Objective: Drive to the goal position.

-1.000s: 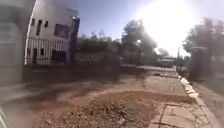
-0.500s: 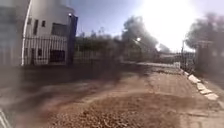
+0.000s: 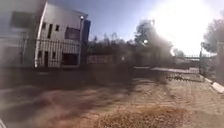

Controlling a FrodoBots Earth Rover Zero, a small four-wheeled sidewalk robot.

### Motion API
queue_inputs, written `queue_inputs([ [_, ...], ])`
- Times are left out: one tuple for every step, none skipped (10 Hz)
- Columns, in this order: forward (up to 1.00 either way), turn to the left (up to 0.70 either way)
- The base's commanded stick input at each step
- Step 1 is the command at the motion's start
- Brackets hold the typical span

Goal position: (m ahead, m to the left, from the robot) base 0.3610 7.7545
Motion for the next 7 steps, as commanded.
queue_inputs([
  [1.00, 0.27],
  [0.66, 0.18],
  [0.24, 0.07],
  [0.00, 0.00],
  [0.00, 0.00],
  [0.00, 0.00],
  [0.00, 0.21],
])
